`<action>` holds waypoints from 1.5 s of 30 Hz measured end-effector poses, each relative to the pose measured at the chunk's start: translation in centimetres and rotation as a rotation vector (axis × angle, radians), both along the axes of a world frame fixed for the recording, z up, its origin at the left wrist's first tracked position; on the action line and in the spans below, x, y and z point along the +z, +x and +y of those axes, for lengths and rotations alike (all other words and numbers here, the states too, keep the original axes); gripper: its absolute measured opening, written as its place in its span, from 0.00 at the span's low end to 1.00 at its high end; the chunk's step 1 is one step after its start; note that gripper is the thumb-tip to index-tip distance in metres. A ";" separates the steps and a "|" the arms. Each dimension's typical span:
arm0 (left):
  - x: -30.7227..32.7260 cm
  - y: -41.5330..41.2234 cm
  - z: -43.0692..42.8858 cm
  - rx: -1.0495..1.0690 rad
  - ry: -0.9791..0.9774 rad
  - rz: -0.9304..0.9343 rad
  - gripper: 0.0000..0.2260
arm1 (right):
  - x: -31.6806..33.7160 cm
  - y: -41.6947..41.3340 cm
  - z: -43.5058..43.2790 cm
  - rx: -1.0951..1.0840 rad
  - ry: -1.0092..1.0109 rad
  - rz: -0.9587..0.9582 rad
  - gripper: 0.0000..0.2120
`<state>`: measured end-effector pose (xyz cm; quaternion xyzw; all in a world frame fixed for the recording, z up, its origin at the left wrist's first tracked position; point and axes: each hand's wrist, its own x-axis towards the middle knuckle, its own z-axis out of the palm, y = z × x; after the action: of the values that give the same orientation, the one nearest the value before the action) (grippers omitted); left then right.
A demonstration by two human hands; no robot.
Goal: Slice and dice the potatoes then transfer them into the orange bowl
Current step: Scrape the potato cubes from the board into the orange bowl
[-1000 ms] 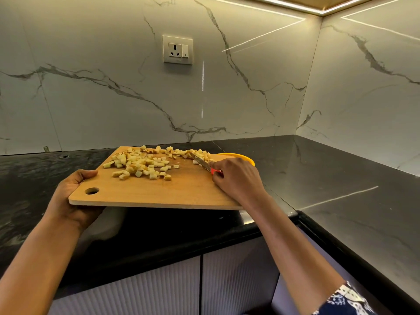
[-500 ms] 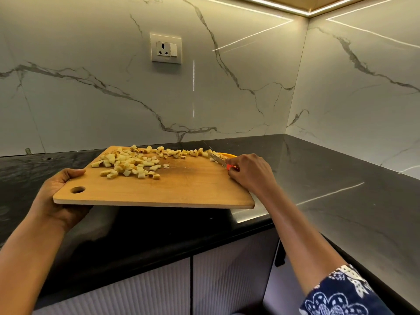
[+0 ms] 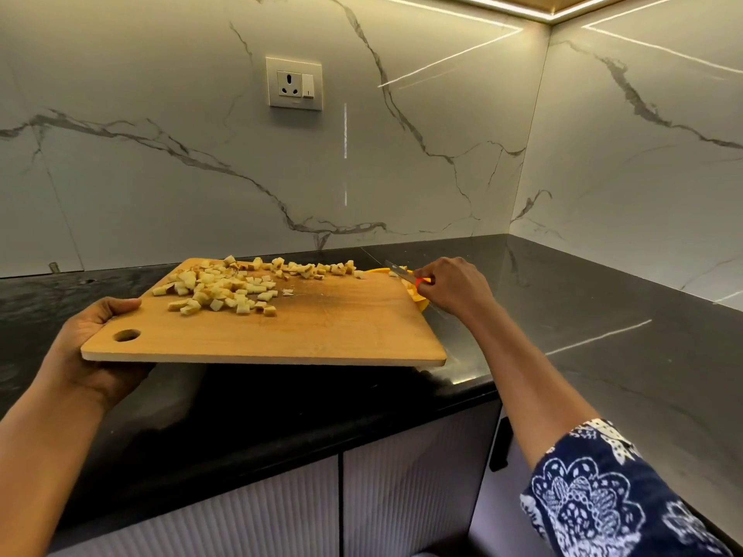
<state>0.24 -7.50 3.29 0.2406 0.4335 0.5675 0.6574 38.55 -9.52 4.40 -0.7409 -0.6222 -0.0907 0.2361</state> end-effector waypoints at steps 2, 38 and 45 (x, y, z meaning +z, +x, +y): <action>0.3 0.0 -0.5 -0.005 -0.008 0.014 0.04 | 0.4 0.4 0.2 0.009 -0.037 -0.007 0.15; 1.2 3.0 -3.4 -0.106 0.068 -0.026 0.03 | 2.7 -9.7 -2.6 0.312 0.124 0.100 0.13; 1.2 5.5 -3.4 -0.145 0.050 -0.011 0.10 | 1.3 -11.5 -0.1 0.257 0.057 -0.077 0.13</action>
<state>5.70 -10.91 4.52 0.2846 0.3969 0.5302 0.6930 27.09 -9.66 5.66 -0.6442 -0.7177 -0.1058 0.2425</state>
